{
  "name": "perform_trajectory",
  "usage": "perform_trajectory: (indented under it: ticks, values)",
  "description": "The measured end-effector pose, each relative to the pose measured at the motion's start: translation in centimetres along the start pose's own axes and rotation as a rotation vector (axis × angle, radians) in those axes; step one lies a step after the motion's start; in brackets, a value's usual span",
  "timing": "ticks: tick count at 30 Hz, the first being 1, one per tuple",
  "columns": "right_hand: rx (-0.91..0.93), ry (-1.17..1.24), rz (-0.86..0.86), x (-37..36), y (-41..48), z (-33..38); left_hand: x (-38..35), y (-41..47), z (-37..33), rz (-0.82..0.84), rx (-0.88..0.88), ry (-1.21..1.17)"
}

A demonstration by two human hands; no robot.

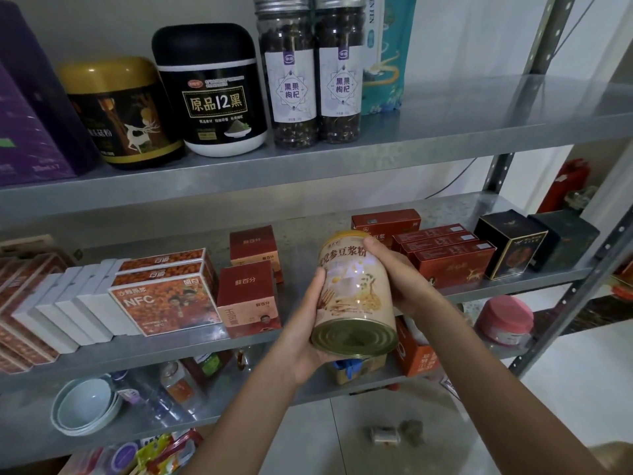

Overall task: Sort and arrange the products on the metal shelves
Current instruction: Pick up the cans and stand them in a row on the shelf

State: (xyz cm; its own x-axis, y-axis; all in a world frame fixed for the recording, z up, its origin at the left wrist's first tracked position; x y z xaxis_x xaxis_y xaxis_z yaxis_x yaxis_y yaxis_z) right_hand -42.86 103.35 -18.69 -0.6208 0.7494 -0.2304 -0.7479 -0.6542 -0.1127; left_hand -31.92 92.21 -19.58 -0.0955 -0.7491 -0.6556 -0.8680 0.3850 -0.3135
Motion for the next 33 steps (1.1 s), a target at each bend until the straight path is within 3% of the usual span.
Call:
perform_trajectory:
  ticks: [4,8,15,19,24,29,33]
  values:
    - [-0.028,-0.009,-0.002,-0.7,0.3,0.4,-0.2,-0.1,-0.3,0.003,-0.064,0.012]
    - [-0.040,0.103,0.101,-1.6,0.4,1.1,-0.1,-0.2,-0.1,-0.029,-0.095,-0.025]
    - [-0.025,0.363,0.149,-2.3,0.3,0.3,-2.0,-0.4,0.6,0.113,-0.040,-0.472]
    - [0.011,0.353,0.101,-2.2,0.5,0.4,-2.0,-0.3,0.9,0.150,-0.038,-0.507]
    - [-0.006,0.238,0.039,-1.0,0.3,1.1,-0.9,-0.7,0.6,0.078,-0.019,-0.277]
    - [0.004,-0.282,-0.005,-0.7,-0.6,3.3,-0.4,-1.3,-0.4,0.057,-0.003,-0.023]
    - [0.047,-0.432,-0.047,-1.7,-0.5,4.1,-0.7,-1.2,-0.6,0.071,-0.078,0.056]
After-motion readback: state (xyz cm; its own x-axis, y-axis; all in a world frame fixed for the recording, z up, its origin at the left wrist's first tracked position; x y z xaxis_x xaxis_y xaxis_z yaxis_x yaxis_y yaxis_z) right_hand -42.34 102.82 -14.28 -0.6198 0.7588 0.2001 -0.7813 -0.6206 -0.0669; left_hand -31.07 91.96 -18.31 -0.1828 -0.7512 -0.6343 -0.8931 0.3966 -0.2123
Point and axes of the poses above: each hand's wrist, its own y-axis towards the middle knuckle, its own x-axis out of the back of the hand, z = x × y, the point moved 6 cm from there along y, towards the middle knuckle, and after that the axes turned 15 degrees about z, right-handed, at the moved point
